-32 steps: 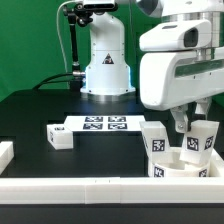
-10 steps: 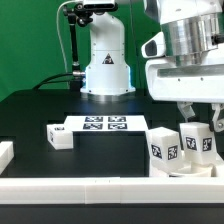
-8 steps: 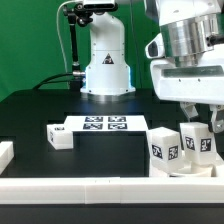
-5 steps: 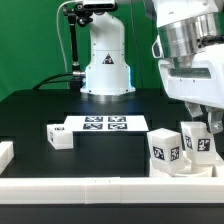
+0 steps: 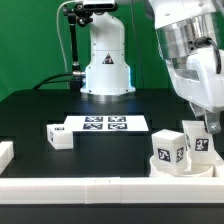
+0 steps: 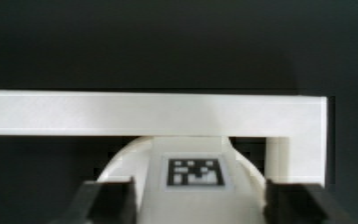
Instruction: Assemble stool
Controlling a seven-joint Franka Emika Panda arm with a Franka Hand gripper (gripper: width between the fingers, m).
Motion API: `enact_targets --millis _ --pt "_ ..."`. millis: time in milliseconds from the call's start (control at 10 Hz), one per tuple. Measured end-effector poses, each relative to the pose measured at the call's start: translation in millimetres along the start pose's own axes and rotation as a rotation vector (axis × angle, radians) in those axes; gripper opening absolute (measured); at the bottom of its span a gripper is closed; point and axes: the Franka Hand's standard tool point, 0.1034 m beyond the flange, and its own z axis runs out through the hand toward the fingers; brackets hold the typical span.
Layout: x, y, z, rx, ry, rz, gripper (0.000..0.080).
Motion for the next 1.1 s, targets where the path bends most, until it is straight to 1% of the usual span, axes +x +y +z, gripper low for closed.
enact_targets --millis 100,200,300,400,500,700,800,900,1000,1100 --pt "-1.8 -2.0 -5.9 0.001 -0.003 -0.026 0.0597" --pt "-3.5 -5.1 -12.4 0.01 -0.004 -0.058 0.0597" --pt "-3.9 -8.1 -19.6 0.022 -0.004 -0.13 0.0638" --pt "-6.1 -11.0 -26.0 0.028 -0.006 -0.143 0.0638" --pt "-6.5 -12.3 -27.9 0.032 -0.004 -0.212 0.0647" --pt "-5.9 -11.2 -26.0 0.029 -0.002 -0.37 0.0649" --pt "-6.5 -10.5 -24.8 0.026 0.001 -0.433 0.0649" --pt "-8.7 -8.2 -20.9 0.015 0.008 -0.545 0.0649" --pt "-9.0 -7.9 -20.3 0.014 0.009 -0.62 0.0649" --pt "-8.6 -8.0 -19.3 0.001 0.021 -0.747 0.0649"
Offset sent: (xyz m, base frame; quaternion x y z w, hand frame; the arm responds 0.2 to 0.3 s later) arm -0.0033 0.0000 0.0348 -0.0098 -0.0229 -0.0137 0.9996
